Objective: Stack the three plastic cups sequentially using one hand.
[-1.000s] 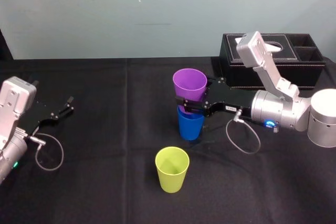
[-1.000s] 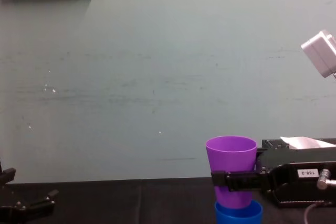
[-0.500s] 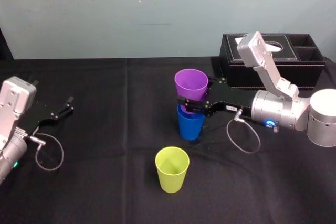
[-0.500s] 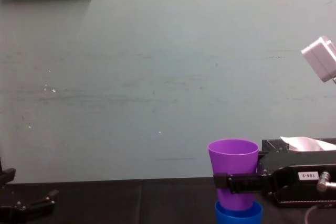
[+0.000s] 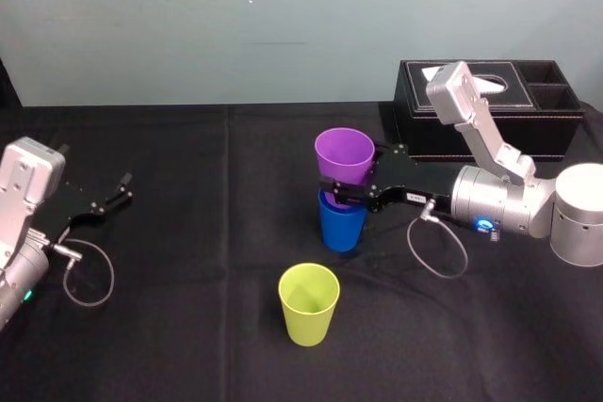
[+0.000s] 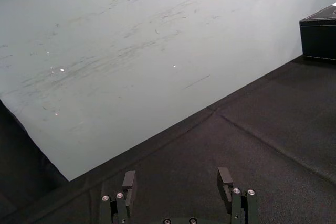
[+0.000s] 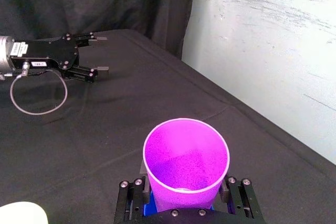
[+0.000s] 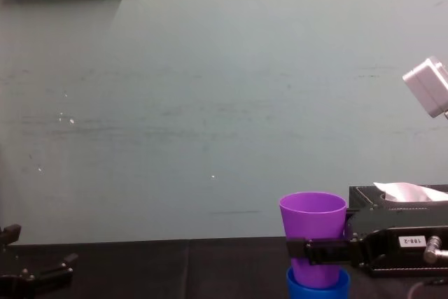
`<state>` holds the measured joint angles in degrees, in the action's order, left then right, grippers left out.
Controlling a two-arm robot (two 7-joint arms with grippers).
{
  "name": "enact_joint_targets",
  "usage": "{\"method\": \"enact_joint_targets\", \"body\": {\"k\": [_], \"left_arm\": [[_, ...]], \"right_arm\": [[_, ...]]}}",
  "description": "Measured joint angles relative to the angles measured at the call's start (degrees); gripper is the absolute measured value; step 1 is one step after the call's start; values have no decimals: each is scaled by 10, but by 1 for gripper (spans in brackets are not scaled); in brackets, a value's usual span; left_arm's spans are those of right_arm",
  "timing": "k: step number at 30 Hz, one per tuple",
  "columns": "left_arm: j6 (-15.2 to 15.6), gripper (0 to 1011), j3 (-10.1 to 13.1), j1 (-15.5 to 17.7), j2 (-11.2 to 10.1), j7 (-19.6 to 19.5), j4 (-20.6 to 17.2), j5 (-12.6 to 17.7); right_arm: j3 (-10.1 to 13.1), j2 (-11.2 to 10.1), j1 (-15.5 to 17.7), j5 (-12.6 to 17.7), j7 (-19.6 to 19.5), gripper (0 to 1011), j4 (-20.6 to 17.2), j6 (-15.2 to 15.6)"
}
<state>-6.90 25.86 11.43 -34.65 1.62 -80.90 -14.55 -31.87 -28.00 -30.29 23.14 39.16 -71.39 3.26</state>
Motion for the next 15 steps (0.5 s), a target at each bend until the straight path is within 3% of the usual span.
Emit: {"method": "enact_joint_targets", "body": {"k": [15], "left_arm": [[0,1011,0,0,0,0,0,0]], "right_arm": [[-3,3,-1,1,7,720,14,-6]]}}
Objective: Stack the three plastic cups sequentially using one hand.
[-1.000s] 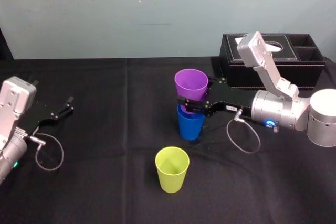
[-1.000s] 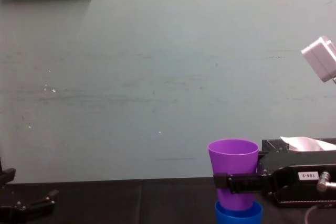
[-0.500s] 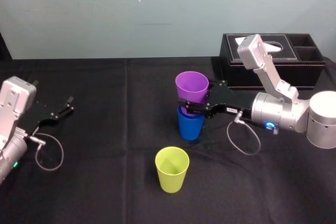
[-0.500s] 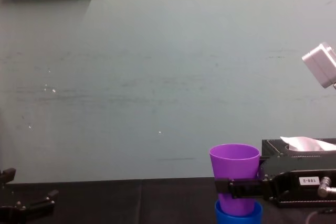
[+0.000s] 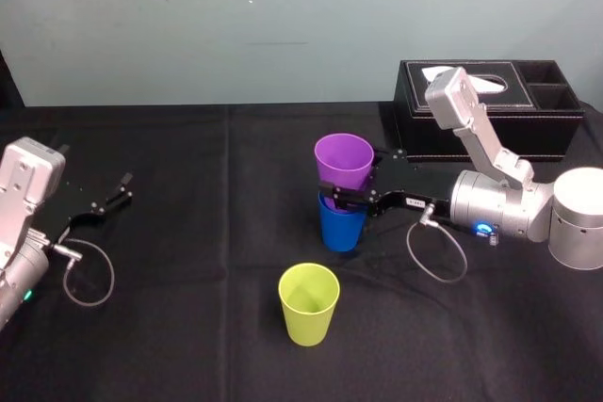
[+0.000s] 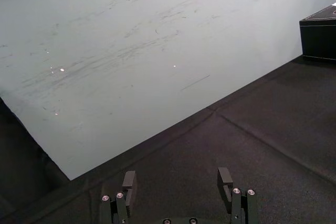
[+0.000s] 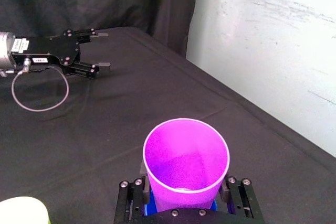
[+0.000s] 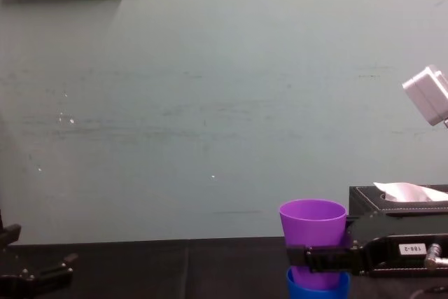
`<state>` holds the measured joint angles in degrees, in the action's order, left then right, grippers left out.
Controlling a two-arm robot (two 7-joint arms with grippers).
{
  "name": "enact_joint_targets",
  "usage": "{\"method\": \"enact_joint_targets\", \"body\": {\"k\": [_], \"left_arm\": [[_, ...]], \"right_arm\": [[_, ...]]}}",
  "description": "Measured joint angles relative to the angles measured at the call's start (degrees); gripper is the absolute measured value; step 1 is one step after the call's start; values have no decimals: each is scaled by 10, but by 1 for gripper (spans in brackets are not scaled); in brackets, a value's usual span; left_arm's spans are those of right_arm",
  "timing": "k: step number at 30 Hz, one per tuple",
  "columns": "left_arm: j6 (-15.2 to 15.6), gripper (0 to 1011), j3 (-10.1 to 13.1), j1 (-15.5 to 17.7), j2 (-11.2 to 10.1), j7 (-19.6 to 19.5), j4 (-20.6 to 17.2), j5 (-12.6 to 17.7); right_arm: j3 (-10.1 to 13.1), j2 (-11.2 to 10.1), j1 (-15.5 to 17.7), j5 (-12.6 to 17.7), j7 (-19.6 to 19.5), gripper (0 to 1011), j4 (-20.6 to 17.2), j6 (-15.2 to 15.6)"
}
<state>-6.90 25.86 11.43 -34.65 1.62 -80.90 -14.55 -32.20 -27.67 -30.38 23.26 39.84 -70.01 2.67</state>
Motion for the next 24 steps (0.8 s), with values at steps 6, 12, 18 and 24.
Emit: {"method": "enact_joint_targets", "body": {"k": [6,12,18,24], "left_arm": [[0,1011,0,0,0,0,0,0],[0,1011,0,0,0,0,0,0],[0,1011,0,0,0,0,0,0],[0,1011,0,0,0,0,0,0]], "right_arm": [[-1,0,0,0,3,720,4,-1],[-1,0,0,1,5,720,5,-1],[-1,0,1,1,4,720,5,-1],[-1,0,1,1,4,853,5,-1]]}}
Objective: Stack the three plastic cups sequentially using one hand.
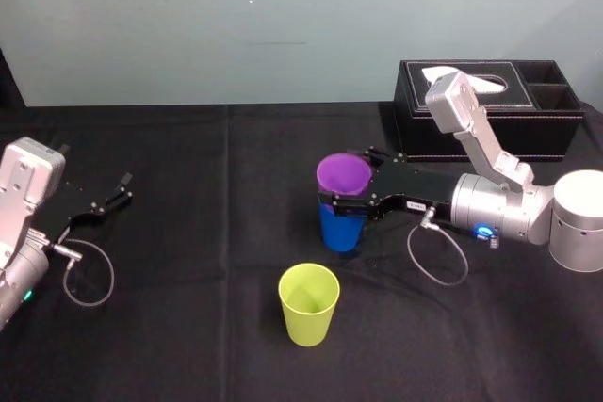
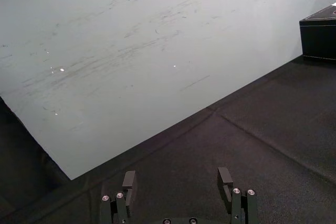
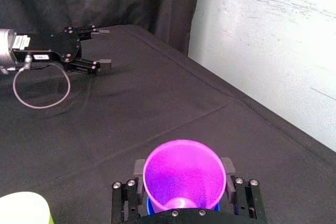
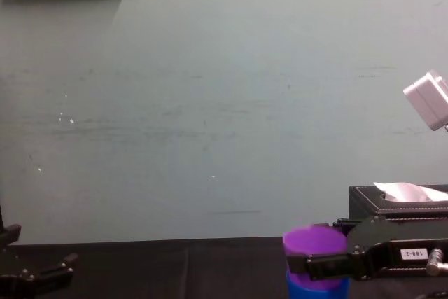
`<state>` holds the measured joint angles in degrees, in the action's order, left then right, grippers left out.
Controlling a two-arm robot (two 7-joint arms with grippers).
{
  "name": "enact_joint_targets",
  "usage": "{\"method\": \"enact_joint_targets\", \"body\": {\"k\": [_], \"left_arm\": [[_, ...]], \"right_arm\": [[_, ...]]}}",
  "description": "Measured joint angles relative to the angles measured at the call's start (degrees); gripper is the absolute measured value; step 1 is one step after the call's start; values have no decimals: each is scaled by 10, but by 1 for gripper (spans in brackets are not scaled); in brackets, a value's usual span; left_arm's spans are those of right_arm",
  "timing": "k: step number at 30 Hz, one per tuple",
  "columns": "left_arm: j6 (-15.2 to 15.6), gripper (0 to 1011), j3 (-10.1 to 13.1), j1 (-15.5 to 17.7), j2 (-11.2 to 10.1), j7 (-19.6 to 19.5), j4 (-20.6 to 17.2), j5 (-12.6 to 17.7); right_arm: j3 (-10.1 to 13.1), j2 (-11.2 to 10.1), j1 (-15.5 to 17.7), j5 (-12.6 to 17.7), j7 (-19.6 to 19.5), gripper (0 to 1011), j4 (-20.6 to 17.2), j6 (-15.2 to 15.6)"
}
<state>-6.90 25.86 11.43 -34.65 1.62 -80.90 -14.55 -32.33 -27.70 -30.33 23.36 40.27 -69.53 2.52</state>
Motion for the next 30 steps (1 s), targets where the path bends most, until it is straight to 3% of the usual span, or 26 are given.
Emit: {"method": "enact_joint_targets", "body": {"k": [6,20,30], "left_arm": [[0,1011,0,0,0,0,0,0],[0,1011,0,0,0,0,0,0],[0,1011,0,0,0,0,0,0]], "right_arm": [[0,0,0,0,0,1003,0,0],[0,0,0,-1,0,1000,-1,1],[18,-37,33,21,13,1000,-57,-16]]}}
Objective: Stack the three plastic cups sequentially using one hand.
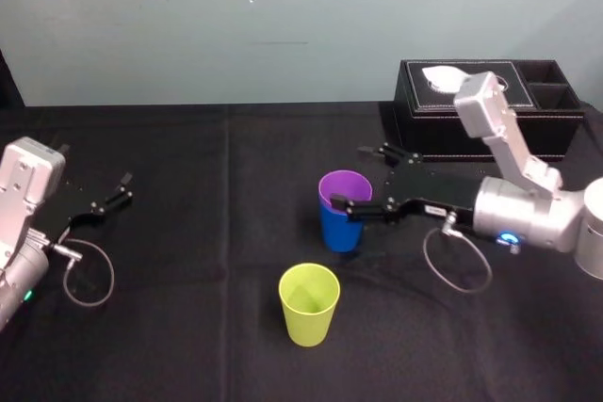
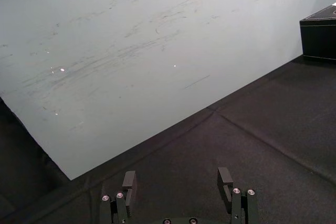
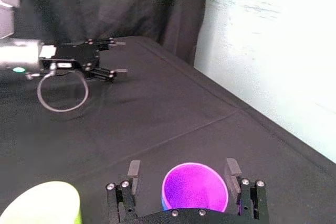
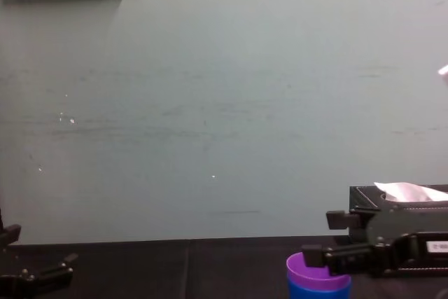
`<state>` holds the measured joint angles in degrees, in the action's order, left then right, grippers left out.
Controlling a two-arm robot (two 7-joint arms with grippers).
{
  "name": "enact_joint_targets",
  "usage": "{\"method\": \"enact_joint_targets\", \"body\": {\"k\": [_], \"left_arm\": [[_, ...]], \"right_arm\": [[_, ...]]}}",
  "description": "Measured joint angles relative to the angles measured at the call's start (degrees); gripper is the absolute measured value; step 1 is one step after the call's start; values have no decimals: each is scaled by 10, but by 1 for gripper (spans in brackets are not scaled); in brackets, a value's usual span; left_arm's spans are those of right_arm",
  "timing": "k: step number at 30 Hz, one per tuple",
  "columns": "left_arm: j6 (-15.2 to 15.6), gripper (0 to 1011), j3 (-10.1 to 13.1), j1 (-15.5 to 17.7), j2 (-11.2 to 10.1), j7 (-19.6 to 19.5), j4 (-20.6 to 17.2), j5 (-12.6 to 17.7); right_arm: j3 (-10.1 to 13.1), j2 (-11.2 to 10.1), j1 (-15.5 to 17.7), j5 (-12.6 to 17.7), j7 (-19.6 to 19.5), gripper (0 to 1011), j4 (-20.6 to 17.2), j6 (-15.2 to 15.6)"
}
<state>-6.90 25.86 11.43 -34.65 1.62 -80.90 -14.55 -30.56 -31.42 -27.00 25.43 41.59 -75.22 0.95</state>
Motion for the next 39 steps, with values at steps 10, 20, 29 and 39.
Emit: {"method": "enact_joint_targets", "body": {"k": [10,20,29,39], "left_arm": [[0,1011,0,0,0,0,0,0],[0,1011,0,0,0,0,0,0],[0,1011,0,0,0,0,0,0],[0,1011,0,0,0,0,0,0]], "right_arm": [[18,-64,51,35,42,1000,-39,-30],[30,-110,93,43,62,1000,-52,-70],[28,-127,117,33,79,1000,-47,-99],[9,-127,123,13,96,1000,-58,-112]]}}
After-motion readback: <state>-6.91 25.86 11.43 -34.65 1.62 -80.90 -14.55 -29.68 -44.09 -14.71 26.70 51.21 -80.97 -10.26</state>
